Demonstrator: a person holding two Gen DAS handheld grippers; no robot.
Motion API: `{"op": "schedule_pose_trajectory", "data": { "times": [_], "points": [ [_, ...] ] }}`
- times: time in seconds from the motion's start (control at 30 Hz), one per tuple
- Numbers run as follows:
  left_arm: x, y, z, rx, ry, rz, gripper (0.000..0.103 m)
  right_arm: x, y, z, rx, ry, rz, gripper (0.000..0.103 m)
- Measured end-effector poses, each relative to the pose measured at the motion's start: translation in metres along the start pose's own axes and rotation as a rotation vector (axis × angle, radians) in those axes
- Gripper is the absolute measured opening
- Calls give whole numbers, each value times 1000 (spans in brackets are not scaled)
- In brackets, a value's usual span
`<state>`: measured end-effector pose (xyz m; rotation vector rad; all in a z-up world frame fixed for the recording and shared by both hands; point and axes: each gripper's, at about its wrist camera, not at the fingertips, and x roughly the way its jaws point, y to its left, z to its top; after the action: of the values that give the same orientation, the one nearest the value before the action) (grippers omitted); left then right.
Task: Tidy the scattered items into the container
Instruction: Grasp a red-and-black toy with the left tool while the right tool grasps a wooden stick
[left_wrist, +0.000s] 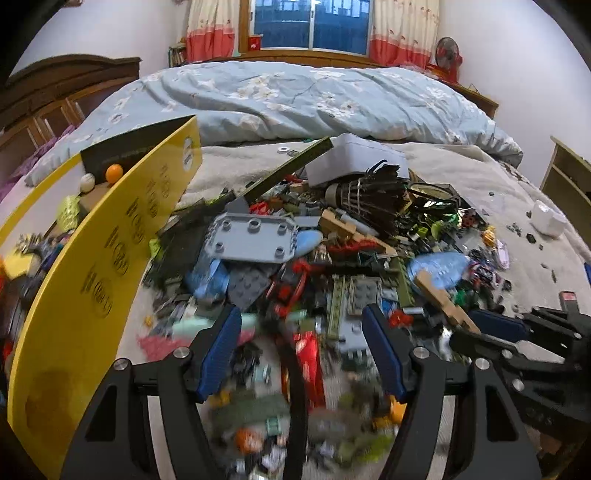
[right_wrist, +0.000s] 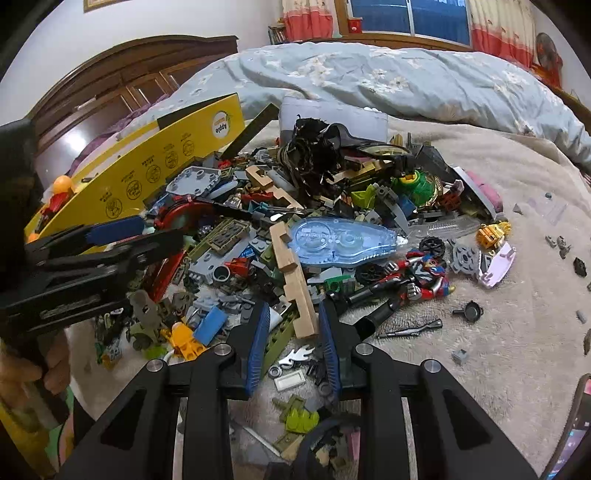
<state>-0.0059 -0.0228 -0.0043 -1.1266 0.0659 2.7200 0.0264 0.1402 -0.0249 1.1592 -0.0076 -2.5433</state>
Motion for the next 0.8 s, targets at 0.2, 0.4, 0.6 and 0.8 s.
{"op": "schedule_pose_trajectory", "data": {
  "times": [0.2, 0.4, 0.6, 0.8],
  "points": [
    [21, 1, 7, -1, 18, 39, 44, 2, 1, 4, 0, -4, 10, 28],
    [24, 11, 6, -30, 25, 50, 24, 4, 3, 5, 11, -2, 21, 14],
    [8, 8, 3, -34, 7, 29, 22, -10, 3, 11, 35, -45, 38, 12],
    [-20, 7, 9, -55, -57, -1, 22, -32, 3, 18, 47, -106, 38, 12]
  ]
}}
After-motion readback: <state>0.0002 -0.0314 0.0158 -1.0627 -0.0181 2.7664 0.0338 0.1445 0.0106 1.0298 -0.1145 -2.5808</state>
